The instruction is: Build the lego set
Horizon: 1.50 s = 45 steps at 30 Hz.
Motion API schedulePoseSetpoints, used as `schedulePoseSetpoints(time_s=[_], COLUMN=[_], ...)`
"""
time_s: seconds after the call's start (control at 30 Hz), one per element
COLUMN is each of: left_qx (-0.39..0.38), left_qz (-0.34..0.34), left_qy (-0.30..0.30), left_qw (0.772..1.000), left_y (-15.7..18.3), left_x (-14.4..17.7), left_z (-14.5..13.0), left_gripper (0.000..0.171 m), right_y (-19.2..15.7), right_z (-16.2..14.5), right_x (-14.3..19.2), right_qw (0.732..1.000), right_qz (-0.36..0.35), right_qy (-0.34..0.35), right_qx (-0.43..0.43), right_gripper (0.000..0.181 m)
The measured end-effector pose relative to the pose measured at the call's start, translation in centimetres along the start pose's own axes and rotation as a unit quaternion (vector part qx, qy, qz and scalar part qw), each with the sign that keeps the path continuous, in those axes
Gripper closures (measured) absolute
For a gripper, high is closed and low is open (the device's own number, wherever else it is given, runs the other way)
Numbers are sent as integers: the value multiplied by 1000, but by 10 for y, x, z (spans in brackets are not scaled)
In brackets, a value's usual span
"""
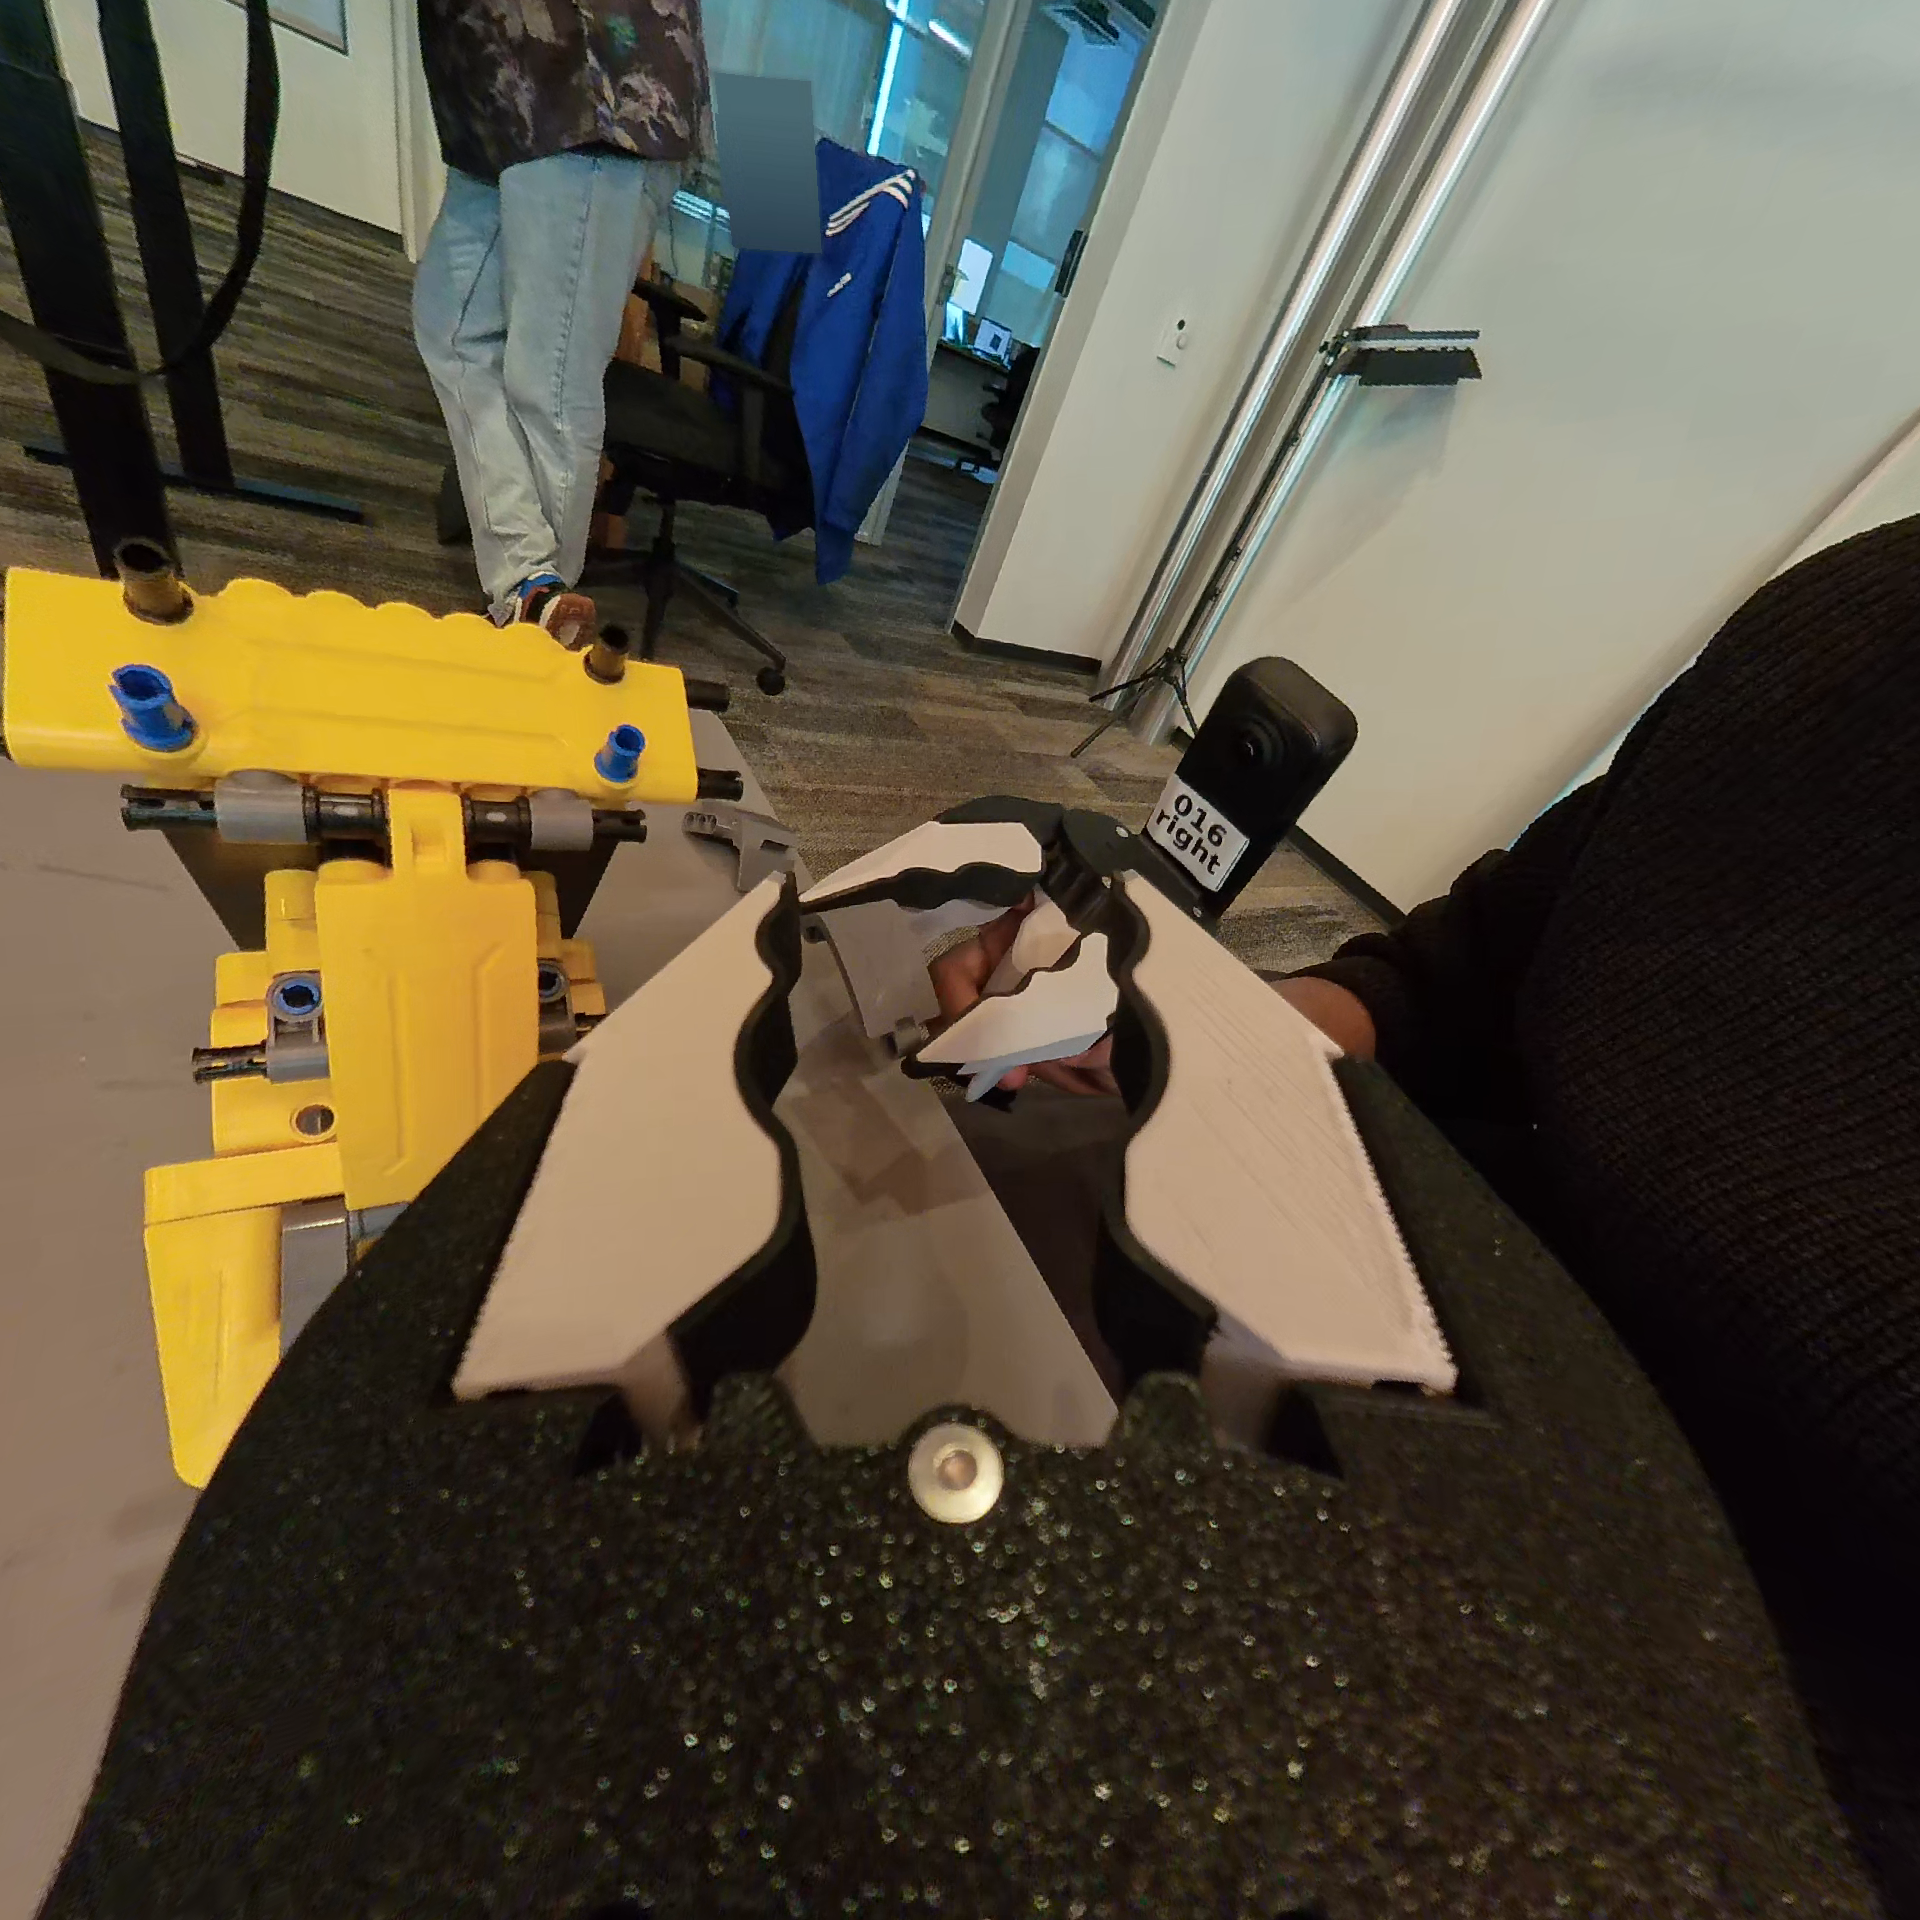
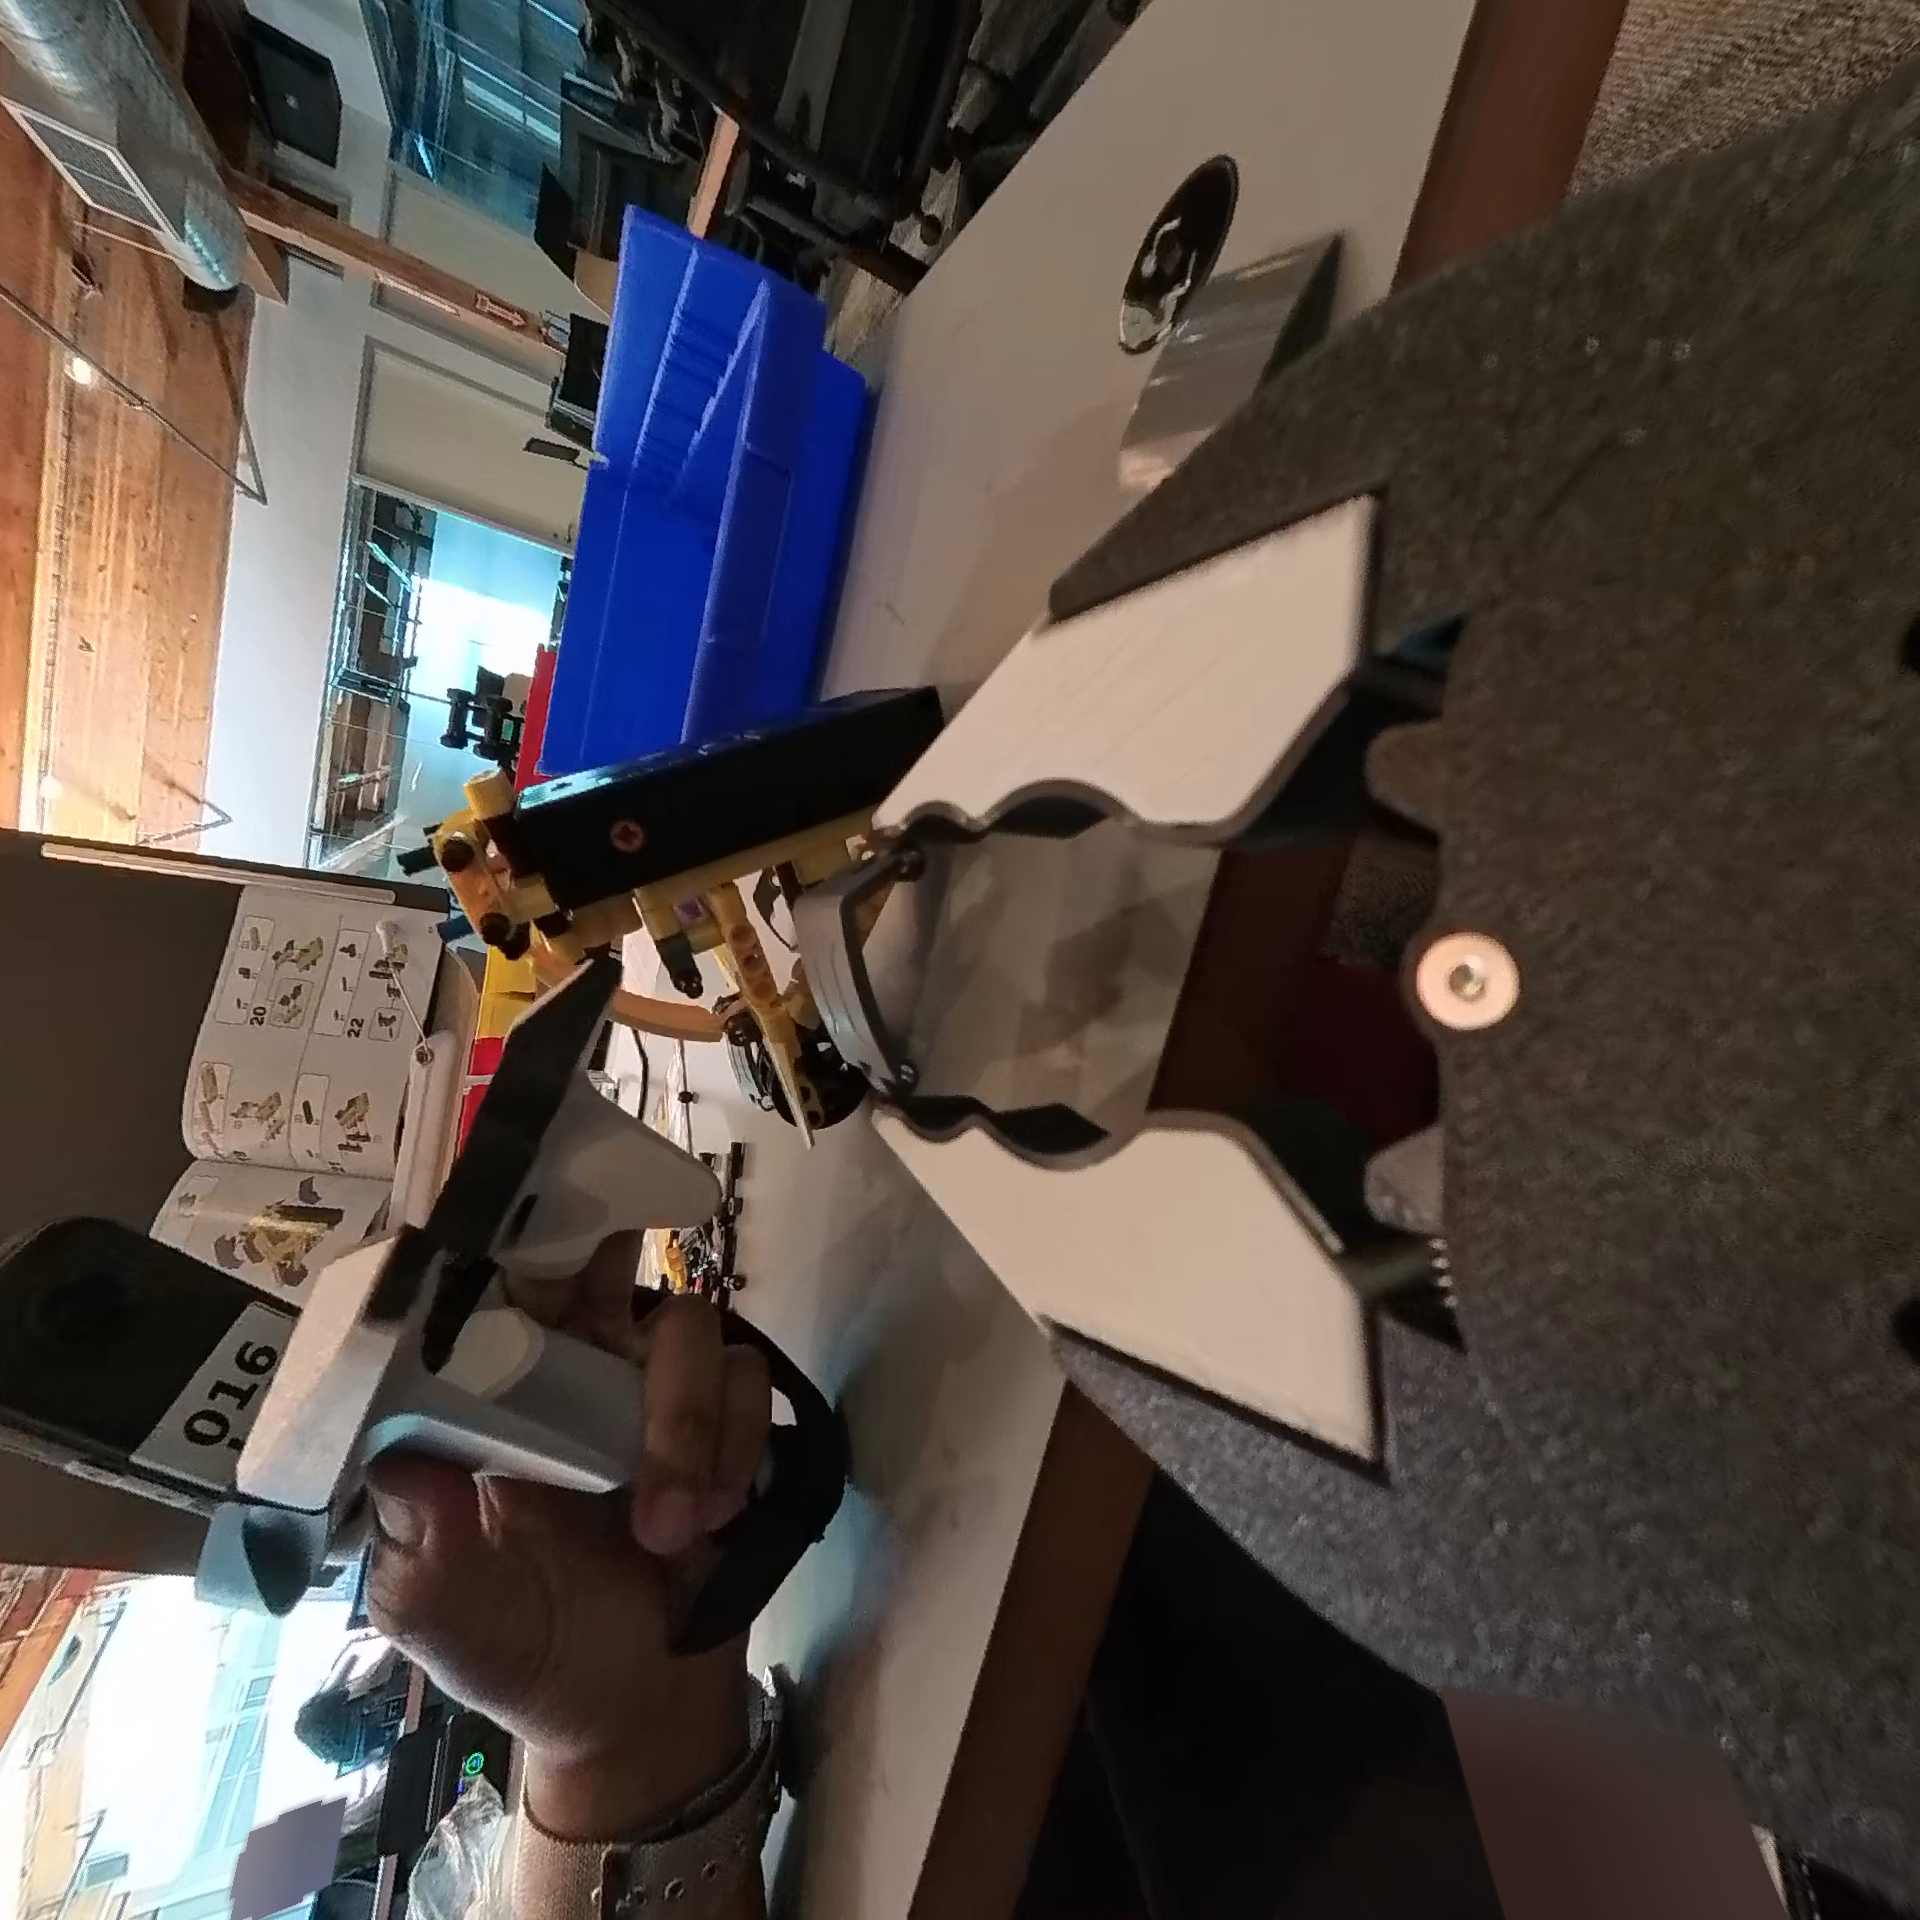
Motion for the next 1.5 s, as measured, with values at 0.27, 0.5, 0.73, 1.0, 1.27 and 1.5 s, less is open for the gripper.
schedulePoseSetpoints(time_s=[0.27,0.5,0.73,1.0,1.27,1.5], left_qx=[-6,-48,-99,-86,-76,-101], left_qz=[-3,-30,102,159,169,60], left_qy=[-7,2,94,45,37,12], left_qw=[1000,998,985,983,982,993], left_y=[2,15,-4,-27,-32,-1], left_x=[-1,5,50,50,50,32], left_z=[-1,7,43,29,25,21], left_gripper=[113,115,122,121,121,142], right_y=[-1,-2,-3,-3,-5,-9], right_z=[-2,-2,-3,-4,-5,2], right_x=[0,0,0,0,-1,1], right_qw=[1000,1000,999,999,998,998], right_qz=[-4,-6,-10,-13,-18,-6], right_qy=[-2,-2,-3,-6,-9,14], right_qx=[14,21,33,45,65,53], right_gripper=[133,133,133,133,133,133])
Point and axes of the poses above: each gripper's, where its closed fingertips meet, x back along the fingers, z out of its top, y = z × x across the jaws, the point moved 4 cm from there along x, back along the fingers, and after that the axes turned 5 degrees about -z, right-handed, at the moved point
